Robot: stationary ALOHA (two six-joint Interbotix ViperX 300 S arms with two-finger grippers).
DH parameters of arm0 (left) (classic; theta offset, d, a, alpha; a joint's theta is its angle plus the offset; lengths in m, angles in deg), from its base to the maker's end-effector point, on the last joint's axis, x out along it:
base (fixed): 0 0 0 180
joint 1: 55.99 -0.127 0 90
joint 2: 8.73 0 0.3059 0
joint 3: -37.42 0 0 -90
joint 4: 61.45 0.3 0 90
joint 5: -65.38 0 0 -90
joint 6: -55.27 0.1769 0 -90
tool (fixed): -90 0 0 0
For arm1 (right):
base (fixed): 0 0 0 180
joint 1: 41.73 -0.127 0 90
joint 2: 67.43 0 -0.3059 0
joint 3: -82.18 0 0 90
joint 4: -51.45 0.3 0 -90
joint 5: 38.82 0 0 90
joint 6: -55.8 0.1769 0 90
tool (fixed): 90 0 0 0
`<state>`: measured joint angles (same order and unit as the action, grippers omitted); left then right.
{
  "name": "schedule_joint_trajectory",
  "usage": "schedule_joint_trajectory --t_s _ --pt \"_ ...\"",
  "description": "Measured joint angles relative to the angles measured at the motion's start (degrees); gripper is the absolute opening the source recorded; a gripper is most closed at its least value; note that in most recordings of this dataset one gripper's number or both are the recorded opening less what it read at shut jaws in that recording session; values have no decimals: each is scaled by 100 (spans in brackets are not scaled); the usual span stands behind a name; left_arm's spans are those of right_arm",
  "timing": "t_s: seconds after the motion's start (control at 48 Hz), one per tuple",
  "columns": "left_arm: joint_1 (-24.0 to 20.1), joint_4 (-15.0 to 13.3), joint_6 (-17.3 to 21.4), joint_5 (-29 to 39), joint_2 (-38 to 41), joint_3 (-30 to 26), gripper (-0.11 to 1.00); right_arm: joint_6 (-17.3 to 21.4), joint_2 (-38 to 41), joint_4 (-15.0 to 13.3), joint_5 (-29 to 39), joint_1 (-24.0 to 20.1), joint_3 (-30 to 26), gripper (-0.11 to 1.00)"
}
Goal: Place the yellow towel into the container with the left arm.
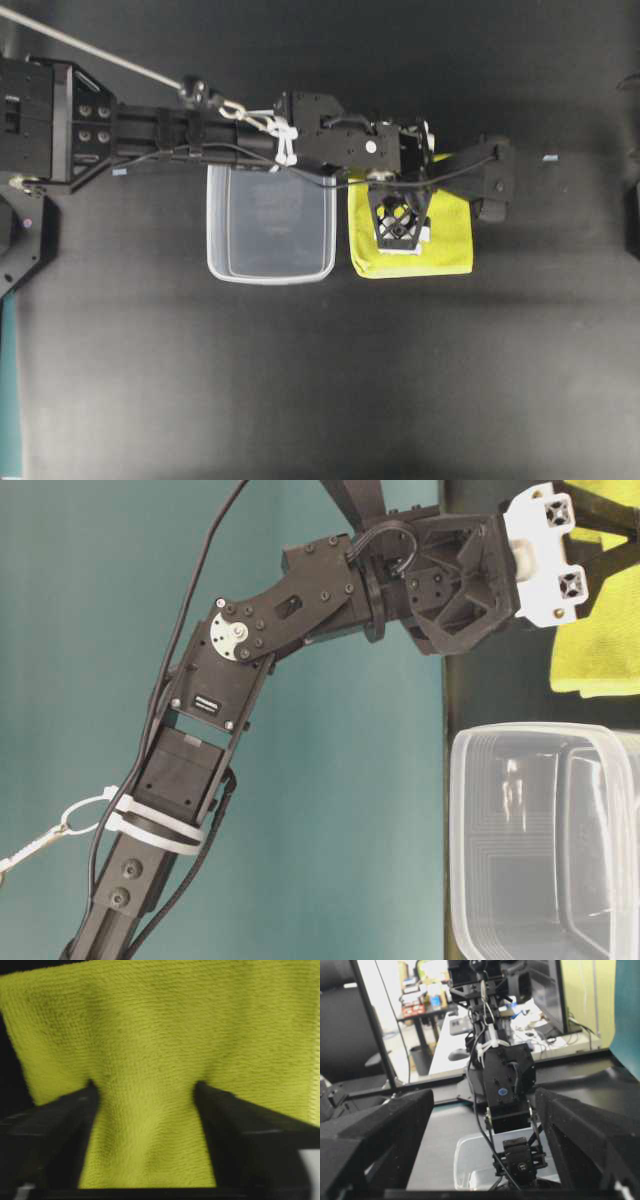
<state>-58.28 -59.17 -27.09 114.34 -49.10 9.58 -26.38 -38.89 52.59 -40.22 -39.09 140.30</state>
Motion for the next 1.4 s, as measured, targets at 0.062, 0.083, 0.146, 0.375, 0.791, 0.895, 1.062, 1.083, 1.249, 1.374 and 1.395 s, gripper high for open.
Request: schedule_joint_trajectory --t_s 0.062,0.083,0.146,0.375,0.791,0.895,1.062,1.083,1.249,1.374,1.395 --pt "35 0 35 70 -9 -18 44 0 9 0 -9 0 0 79" --pt "53 9 44 79 -9 -26 39 0 0 0 -9 0 9 79" --pt "114 0 53 88 -44 -62 21 0 0 0 0 0 9 79" --pt "35 0 70 334 -352 -475 7 9 -70 0 18 0 9 79" --pt "44 0 -44 1485 -2276 -202 7 9 -211 0 185 0 9 79" --pt "35 0 -53 1494 -2777 396 7 9 -211 0 185 -9 9 79" --pt "26 9 -70 1257 -3445 1688 7 9 -220 0 185 0 9 79" --pt "18 9 -70 1195 -3498 1811 7 9 -220 0 176 -9 9 79" --pt "-18 9 -18 677 -3990 2848 7 9 -193 0 167 -9 44 79" --pt "-26 9 18 598 -4192 3270 7 9 -185 0 176 0 53 79" --pt "-26 9 44 580 -4210 3322 7 9 -185 0 167 -9 53 79"
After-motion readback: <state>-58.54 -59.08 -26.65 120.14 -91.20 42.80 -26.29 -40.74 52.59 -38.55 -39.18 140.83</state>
